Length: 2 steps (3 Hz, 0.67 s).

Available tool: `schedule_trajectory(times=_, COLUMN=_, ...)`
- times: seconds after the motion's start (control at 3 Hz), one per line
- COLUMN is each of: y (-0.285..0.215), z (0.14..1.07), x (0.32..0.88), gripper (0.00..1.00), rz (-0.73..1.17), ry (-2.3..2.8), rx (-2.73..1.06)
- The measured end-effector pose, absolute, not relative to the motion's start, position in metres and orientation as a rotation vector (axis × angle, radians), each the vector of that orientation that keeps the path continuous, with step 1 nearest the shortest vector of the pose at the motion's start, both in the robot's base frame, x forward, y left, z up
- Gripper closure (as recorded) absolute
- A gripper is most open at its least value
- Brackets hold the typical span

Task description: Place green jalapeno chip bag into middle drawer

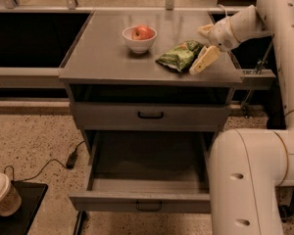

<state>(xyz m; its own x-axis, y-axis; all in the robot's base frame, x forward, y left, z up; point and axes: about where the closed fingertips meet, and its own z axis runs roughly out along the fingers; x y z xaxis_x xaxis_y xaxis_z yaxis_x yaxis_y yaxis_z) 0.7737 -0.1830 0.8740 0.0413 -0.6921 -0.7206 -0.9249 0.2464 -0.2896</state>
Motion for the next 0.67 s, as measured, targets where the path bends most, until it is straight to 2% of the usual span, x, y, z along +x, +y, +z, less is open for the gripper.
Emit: schedule_trajectory(times=0.67, y=-0.184, z=0.861, x=0.801, gripper=0.00, rz=0.331, ry=1.773, rx=-1.395)
